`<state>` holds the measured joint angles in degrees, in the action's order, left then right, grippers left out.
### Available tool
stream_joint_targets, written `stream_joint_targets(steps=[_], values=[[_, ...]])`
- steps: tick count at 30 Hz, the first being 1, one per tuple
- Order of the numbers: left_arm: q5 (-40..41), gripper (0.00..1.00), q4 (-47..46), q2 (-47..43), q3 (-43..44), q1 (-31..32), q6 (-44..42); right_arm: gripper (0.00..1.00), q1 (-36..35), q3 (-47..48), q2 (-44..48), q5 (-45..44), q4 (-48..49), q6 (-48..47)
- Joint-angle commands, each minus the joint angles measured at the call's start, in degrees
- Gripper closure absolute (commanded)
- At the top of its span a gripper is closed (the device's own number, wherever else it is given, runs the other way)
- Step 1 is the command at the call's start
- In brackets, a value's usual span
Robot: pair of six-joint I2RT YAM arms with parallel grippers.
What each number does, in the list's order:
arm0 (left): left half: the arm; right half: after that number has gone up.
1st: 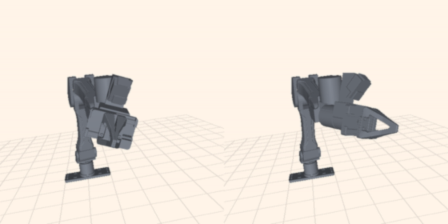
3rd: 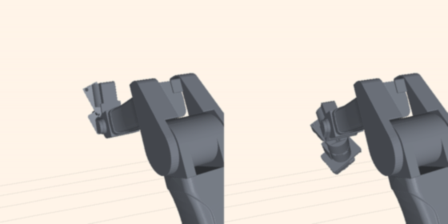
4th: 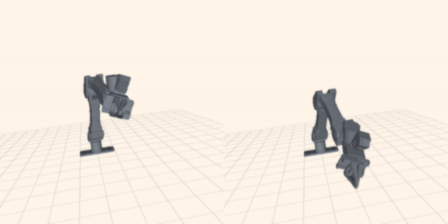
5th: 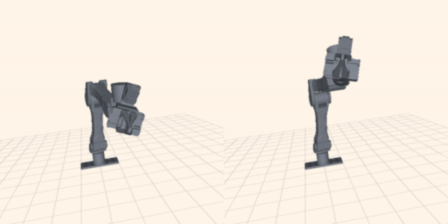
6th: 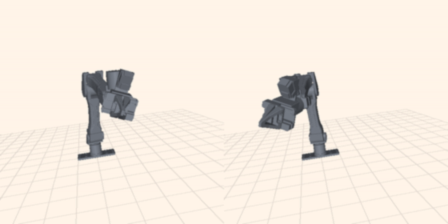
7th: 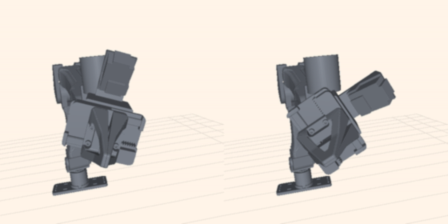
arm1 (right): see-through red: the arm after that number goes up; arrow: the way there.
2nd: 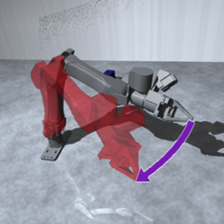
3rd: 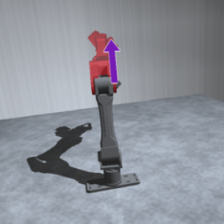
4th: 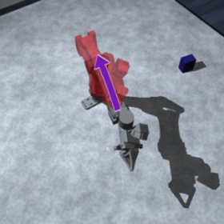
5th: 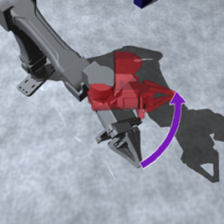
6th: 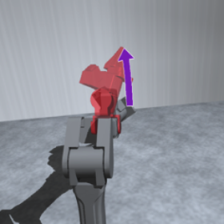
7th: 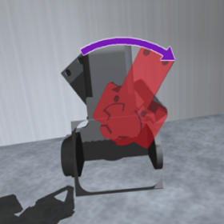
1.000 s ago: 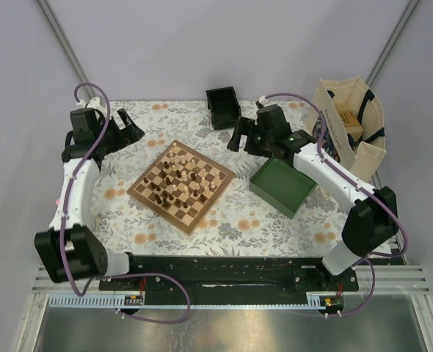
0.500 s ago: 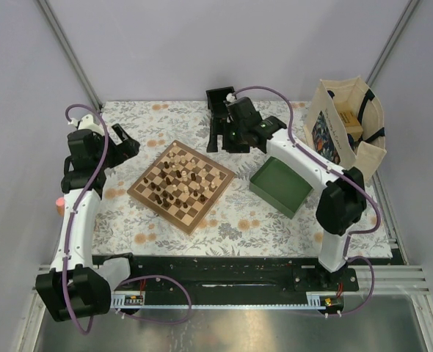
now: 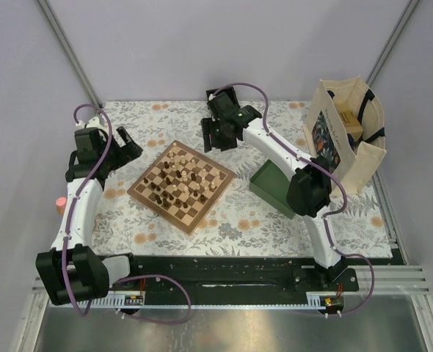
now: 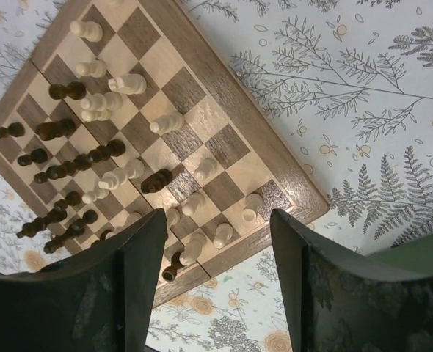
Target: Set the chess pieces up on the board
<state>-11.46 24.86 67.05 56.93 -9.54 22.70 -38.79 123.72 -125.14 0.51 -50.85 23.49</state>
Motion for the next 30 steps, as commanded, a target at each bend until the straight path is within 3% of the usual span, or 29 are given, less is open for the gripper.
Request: stream_joint_targets(steps=[1,13,26,30], values=[[-0.66,0.01,-0.08,1.33,3.63,-0.39,-0.64,0.33,-1.82,4.95,-1.94,-1.56,-5.22,-1.78],[-1.28,0.01,0.98,1.33,2.84,-0.30,-1.17,0.44,-2.61,-8.66,1.48,-0.69,-3.03,0.42],[-1.46,0.01,1.24,1.86,3.19,-0.39,-1.25,0.46,-2.61,-7.36,-1.50,-0.69,-1.89,0.86],[-1.37,0.01,1.33,2.03,3.19,-0.30,-1.43,0.52,-2.61,-5.78,-2.82,-0.60,-1.80,0.95]])
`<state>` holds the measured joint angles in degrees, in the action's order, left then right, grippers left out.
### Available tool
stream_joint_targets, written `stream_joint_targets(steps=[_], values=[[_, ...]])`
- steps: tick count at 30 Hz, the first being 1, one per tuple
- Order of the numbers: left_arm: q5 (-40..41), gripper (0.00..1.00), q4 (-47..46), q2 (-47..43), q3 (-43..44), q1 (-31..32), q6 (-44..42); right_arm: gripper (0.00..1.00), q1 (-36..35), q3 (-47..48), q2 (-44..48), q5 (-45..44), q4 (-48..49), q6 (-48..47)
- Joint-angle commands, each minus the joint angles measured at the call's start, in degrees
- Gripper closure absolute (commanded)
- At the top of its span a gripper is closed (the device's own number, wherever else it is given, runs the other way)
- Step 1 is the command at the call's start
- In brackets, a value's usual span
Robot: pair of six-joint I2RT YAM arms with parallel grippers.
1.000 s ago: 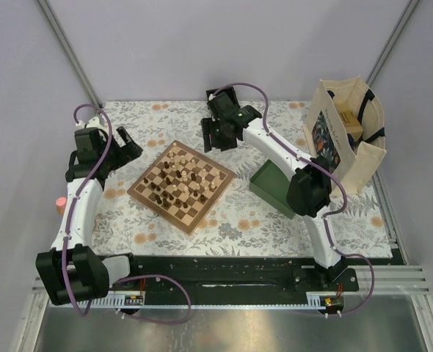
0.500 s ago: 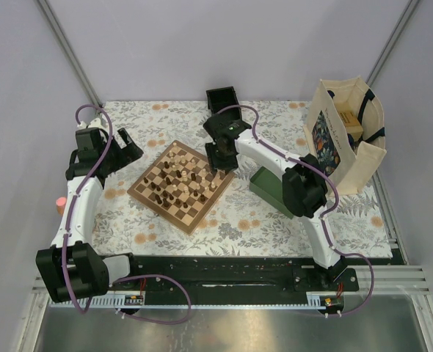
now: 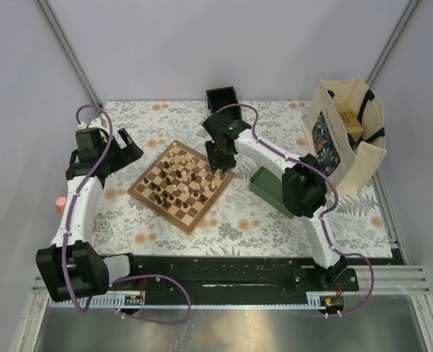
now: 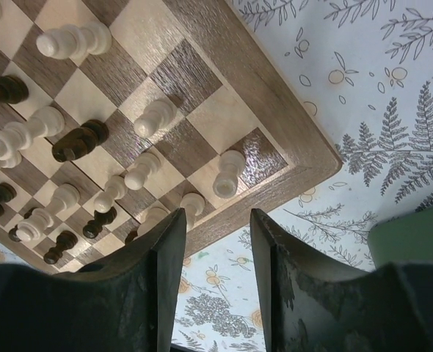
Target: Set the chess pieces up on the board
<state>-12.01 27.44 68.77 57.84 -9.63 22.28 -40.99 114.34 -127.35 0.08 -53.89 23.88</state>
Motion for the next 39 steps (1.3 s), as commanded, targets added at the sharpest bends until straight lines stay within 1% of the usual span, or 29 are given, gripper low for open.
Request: stream_joint_targets(steps=[1,8,9,10,20,22,23,31,33,35,36,39], values=[[-0.82,0.01,-1.08,0.31,2.36,-0.39,-0.93,0.52,-0.40,4.21,-0.97,-0.34,1.07,0.55],[-1.00,0.01,-0.99,0.75,2.45,-0.30,-1.01,0.53,-0.40,5.89,-3.08,-0.34,0.10,0.91],[-0.82,0.01,-0.90,0.84,2.45,-0.30,-1.01,0.54,-0.40,5.98,-3.25,-0.25,0.01,0.99],[-0.82,0.01,-0.81,0.92,2.45,-0.30,-1.10,0.57,-0.40,6.24,-3.43,-0.34,-0.08,1.08],[-1.00,0.01,-0.55,2.15,2.98,-0.39,-1.10,0.58,-0.40,7.21,-4.92,-1.31,-1.04,0.91],[-1.08,0.01,-0.37,2.33,3.06,-0.39,-1.10,0.59,-0.40,7.30,-5.19,-1.74,-1.22,0.91],[-1.17,0.01,-0.37,2.50,3.06,-0.39,-1.10,0.63,-0.40,7.47,-5.19,-1.75,-1.22,0.82],[-1.70,0.01,-0.20,3.03,3.33,-0.39,-1.10,0.63,-0.49,7.21,-5.01,-2.45,-1.66,0.64],[-1.61,0.01,-0.28,3.12,3.41,-0.39,-1.10,0.65,-0.49,7.12,-4.84,-2.80,-1.75,0.55],[-1.70,0.01,-0.11,3.12,3.41,-0.39,-1.10,0.72,-0.49,6.95,-4.66,-3.24,-1.66,0.38],[-1.61,0.01,-0.19,3.12,3.42,-0.39,-1.10,0.74,-0.40,6.94,-4.66,-3.41,-1.83,0.38],[-1.70,0.01,-0.11,3.21,3.42,-0.39,-1.10,0.74,-0.49,6.94,-4.66,-3.50,-1.75,0.38]])
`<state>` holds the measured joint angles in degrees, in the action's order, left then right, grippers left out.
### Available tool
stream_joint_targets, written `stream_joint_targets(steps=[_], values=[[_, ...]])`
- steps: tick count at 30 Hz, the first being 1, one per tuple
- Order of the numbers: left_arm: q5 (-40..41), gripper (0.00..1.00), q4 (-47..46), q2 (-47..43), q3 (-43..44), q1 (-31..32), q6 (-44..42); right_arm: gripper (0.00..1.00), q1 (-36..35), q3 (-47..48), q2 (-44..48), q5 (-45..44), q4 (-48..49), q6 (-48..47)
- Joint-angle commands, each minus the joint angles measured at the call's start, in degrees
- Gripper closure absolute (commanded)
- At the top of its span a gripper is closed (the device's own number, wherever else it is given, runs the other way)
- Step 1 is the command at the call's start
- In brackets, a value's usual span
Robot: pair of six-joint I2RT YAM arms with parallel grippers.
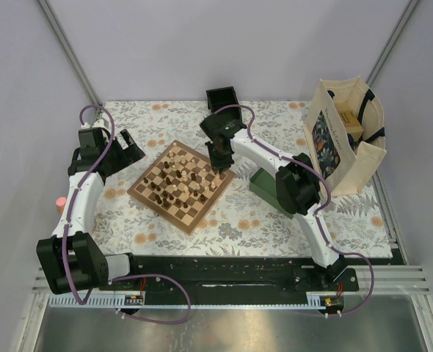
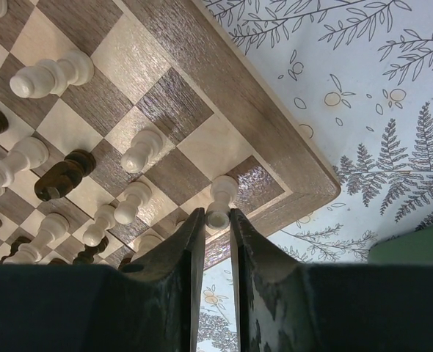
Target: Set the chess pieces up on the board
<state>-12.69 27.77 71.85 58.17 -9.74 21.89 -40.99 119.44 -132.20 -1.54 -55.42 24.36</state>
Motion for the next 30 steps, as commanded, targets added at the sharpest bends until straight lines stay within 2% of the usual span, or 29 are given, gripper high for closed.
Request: stream_joint_targets(steps=[1,30], values=[[-0.94,0.01,-0.52,0.21,3.09,-0.28,-0.71,0.75,-0.40,1.76,0.28,-2.15,-0.30,-0.19],[-1.90,0.01,0.00,1.71,3.53,-0.28,-0.53,0.76,-0.40,-2.63,3.97,-4.43,-0.39,-2.04]])
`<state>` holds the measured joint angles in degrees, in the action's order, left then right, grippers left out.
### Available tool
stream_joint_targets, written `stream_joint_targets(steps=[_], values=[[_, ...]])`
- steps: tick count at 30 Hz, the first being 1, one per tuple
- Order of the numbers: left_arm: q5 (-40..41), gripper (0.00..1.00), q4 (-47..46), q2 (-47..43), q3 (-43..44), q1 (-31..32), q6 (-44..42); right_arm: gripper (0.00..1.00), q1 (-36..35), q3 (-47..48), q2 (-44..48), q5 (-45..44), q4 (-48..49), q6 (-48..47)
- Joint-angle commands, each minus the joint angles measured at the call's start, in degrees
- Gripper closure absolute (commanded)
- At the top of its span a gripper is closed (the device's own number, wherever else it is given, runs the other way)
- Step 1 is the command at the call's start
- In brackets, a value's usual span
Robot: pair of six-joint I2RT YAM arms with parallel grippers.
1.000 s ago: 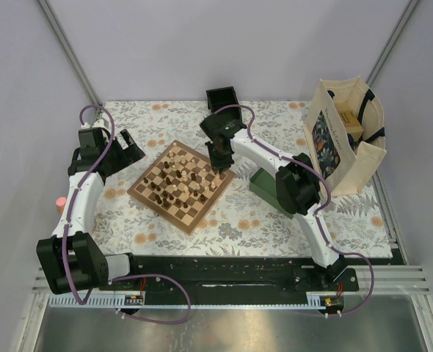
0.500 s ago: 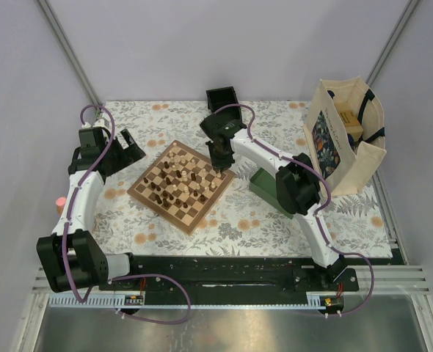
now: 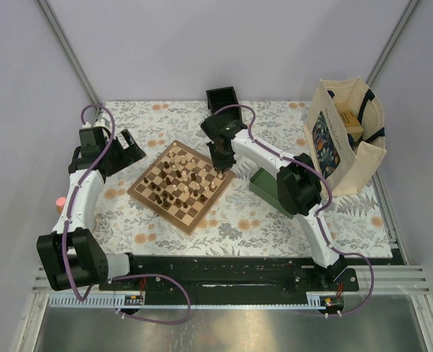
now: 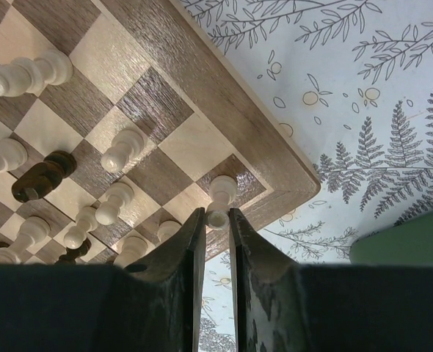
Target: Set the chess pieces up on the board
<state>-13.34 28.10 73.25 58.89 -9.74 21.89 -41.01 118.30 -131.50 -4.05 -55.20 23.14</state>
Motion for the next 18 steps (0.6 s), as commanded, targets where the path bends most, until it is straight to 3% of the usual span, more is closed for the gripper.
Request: stream_joint_targets(steps=[1,5,12,18], values=[[-1.16,0.01,-0.24,0.48,2.72,-0.28,-0.62,0.76,-0.29,-1.76,3.44,-2.10,-0.61,-0.99],[-1.16,0.01,-0.24,0.57,2.89,-0.28,-0.71,0.74,-0.29,-1.85,3.01,-1.05,-0.26,-0.99],[-1.07,0.01,0.11,0.93,3.24,-0.28,-0.88,0.54,-0.29,1.73,3.70,0.35,-0.17,-2.12],[-0.89,0.01,0.12,0.84,3.07,-0.20,-0.97,0.49,-0.29,5.62,4.67,1.06,-0.70,-3.18]])
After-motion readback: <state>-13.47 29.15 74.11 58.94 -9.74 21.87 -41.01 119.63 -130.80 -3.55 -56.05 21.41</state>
